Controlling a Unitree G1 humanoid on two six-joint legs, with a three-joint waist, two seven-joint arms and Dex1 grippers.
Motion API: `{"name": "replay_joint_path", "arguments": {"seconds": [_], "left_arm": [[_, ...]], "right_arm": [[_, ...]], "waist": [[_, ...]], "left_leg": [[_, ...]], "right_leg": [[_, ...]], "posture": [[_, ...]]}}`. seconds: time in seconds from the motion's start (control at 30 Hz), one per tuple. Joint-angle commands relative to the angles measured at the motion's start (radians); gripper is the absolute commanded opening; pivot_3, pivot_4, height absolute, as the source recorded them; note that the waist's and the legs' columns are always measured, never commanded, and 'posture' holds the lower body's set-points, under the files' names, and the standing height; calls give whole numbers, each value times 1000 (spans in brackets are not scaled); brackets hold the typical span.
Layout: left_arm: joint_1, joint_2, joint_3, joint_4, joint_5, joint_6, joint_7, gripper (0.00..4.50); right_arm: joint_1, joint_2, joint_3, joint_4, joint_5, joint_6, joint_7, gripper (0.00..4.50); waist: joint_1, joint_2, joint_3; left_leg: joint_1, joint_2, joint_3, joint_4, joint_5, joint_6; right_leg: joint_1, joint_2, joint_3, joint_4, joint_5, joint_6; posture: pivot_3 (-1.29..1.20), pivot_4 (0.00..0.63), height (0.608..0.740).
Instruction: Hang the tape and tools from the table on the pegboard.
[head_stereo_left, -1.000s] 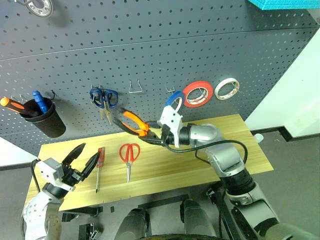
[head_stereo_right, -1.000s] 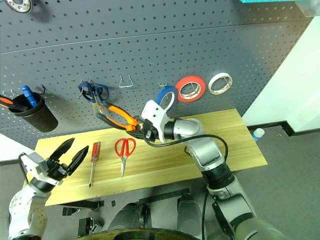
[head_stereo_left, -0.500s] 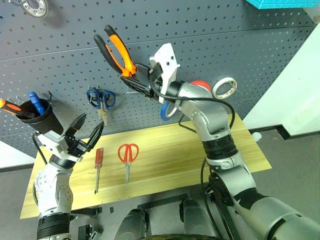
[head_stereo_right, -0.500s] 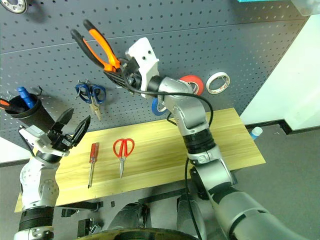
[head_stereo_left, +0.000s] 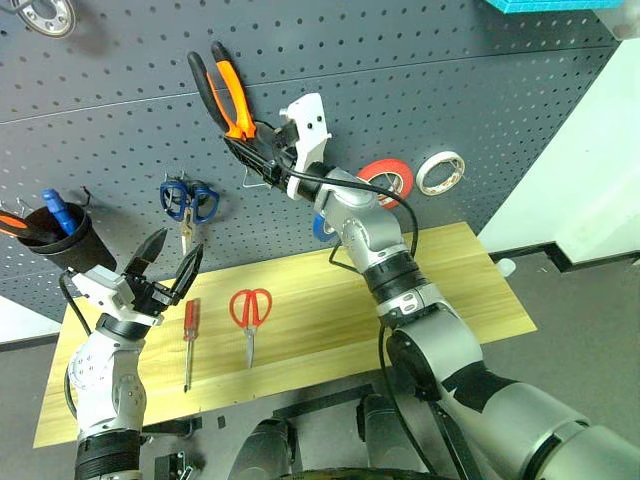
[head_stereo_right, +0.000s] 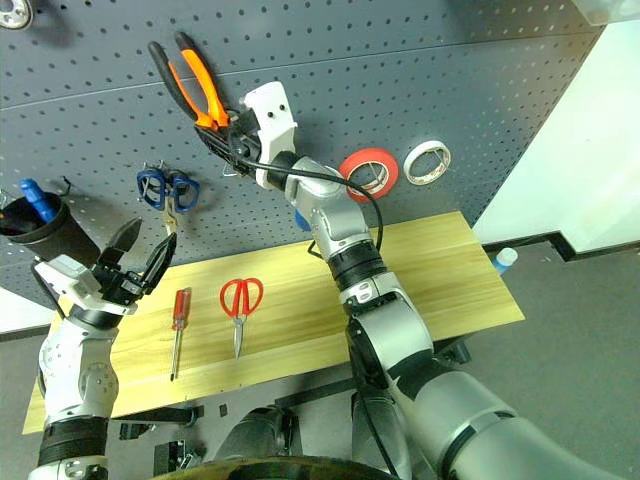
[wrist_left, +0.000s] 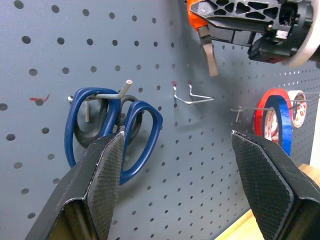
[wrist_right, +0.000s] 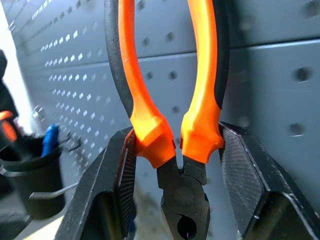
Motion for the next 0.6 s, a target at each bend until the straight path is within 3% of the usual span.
{"name": "replay_joint_path", "arguments": {"seconds": [0.03,0.6], "left_arm": [[3,6,22,-31,-11,-12,4,3554],[48,32,43,-57,-19,6,7,3554]], "right_arm": [[-62,29,-18,45,-6,-135,1,2085],[-87,85,-14,221,-32,-274,-18,2085]], "waist": [[-3,0,0],[-19,0,0]], "left_leg": [[0,0,0,0,0,0],[1,0,0,2,1,-2]], "right_leg": [[0,0,0,2,0,0],[-1,0,1,7,0,0]], "posture": [[-67,82,738],[-45,106,738]]}}
